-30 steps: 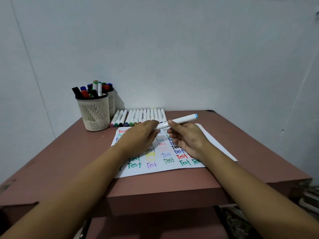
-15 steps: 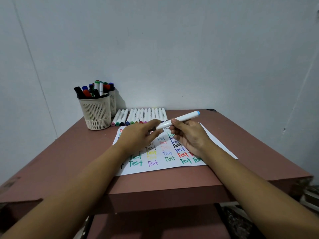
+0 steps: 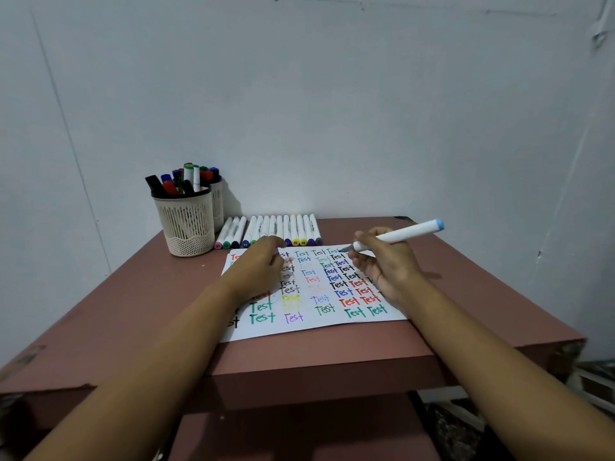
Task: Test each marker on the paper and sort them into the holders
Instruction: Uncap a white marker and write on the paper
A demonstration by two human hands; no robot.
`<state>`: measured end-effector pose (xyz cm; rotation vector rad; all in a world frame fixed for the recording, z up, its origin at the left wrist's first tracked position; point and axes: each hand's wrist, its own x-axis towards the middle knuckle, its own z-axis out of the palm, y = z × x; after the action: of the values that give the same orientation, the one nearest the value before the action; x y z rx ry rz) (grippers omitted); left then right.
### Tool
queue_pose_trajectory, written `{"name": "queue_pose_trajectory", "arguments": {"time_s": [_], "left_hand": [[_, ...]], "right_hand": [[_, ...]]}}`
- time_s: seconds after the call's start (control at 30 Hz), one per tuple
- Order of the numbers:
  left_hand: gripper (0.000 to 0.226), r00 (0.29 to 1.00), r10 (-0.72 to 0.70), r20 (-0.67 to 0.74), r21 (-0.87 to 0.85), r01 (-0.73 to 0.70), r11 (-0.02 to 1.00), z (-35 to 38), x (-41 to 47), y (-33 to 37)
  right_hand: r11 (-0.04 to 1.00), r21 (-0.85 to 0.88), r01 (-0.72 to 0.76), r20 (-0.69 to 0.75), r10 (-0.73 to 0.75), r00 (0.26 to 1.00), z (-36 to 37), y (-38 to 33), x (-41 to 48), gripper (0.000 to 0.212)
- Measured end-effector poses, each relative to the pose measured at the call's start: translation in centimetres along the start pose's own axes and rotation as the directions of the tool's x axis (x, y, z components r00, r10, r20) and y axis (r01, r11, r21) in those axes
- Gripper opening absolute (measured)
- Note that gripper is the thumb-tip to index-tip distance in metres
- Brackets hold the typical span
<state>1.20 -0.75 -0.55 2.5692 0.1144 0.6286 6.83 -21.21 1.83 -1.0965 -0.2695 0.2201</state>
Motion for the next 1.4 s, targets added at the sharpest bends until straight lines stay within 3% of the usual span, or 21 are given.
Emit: {"name": "queue_pose_trajectory", "arguments": {"time_s": [0.17, 0.37, 0.63, 1.07, 1.2, 1.4], "left_hand": [[0.036, 1.000, 0.000, -0.029, 0.033, 0.001, 0.999, -0.1, 0.0, 0.1], [0.038, 1.000, 0.003, -0.019, 0.057, -0.002, 0.998, -0.2, 0.0, 0.2], [0.036, 0.999, -0.016, 0.035, 0.097, 0.013, 0.995, -0.3, -0.3, 0.5], [0.036, 0.998, -0.001, 0.056, 0.149, -0.007, 0.989, -0.3, -0.4, 0.6], [0.036, 0.998, 0.001, 0.062, 0.152, -0.011, 0.988, -0.3, -0.4, 0.6], [0.035, 0.997, -0.011, 0.079, 0.149, -0.001, 0.989, -0.3, -0.3, 0.5]], "right_hand": [[0.982, -0.174, 0.077, -0.030, -0.083, 0.996, -1.2, -1.2, -1.0, 0.017], [0.909, -0.413, 0.061, -0.116, -0.119, 0.986, -3.4, -1.5, -1.8, 0.038], [0.783, -0.621, 0.039, -0.190, -0.199, 0.961, -4.0, -0.6, -1.9, 0.021], [0.676, -0.728, 0.114, -0.129, -0.298, 0.946, -4.2, -0.3, -2.0, 0.032], [0.724, -0.679, 0.117, -0.120, -0.268, 0.956, -4.4, -0.4, -2.0, 0.033], [0.715, -0.691, 0.106, -0.084, -0.225, 0.971, -4.2, -0.4, -1.9, 0.036]]}}
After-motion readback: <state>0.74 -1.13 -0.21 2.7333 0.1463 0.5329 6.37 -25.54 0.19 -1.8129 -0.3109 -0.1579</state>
